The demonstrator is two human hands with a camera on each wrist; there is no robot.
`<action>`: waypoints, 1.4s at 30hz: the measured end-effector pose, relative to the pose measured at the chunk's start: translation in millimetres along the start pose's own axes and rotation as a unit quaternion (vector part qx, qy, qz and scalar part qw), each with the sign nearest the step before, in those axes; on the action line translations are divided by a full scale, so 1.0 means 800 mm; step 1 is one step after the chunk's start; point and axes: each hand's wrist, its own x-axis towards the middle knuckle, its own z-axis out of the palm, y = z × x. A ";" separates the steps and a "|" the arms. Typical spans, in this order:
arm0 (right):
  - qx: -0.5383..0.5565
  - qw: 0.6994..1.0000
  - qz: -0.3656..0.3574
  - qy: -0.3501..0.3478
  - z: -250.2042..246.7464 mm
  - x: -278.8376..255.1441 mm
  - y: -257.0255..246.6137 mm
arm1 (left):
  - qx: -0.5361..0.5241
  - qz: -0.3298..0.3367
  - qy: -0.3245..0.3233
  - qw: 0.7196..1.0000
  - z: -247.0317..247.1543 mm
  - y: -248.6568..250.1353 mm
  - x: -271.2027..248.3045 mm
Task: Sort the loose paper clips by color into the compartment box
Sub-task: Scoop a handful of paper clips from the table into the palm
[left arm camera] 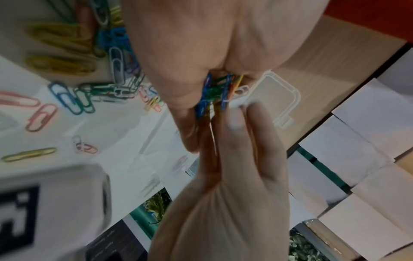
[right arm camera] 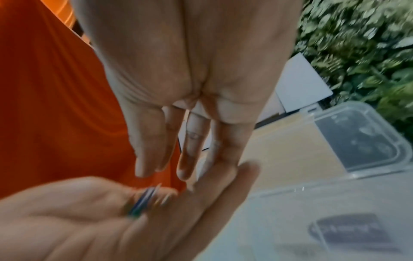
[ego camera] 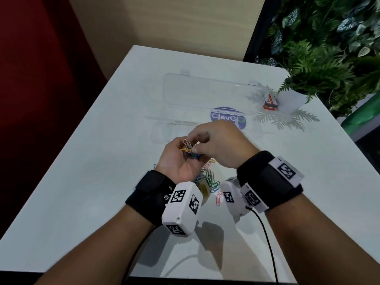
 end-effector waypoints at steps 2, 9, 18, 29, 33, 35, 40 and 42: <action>0.014 0.999 0.008 0.034 -0.013 -0.001 0.004 | -0.001 -0.004 -0.024 1.000 -0.004 0.006 0.003; -0.041 0.999 0.007 0.026 -0.019 0.009 -0.003 | 0.023 -0.033 -0.078 0.996 0.011 0.022 0.008; -0.085 0.996 0.008 0.010 0.005 0.038 -0.019 | 0.062 0.002 -0.046 0.997 0.000 0.022 0.023; -0.094 0.996 0.002 0.011 0.001 0.049 -0.005 | 0.005 -0.027 -0.112 0.993 -0.011 0.036 0.024; -0.159 0.987 -0.027 -0.023 0.002 0.054 -0.014 | 0.004 -0.028 -0.103 0.994 -0.009 0.049 0.026; -0.163 0.986 -0.034 -0.019 0.001 0.059 -0.016 | 0.003 -0.028 -0.098 0.995 -0.003 0.056 0.026; -0.144 0.989 -0.022 -0.002 0.001 0.067 -0.019 | 0.012 -0.030 -0.093 0.995 0.003 0.066 0.028; -0.143 0.989 -0.022 -0.014 0.004 0.068 -0.016 | 0.004 -0.032 -0.086 0.996 0.001 0.064 0.029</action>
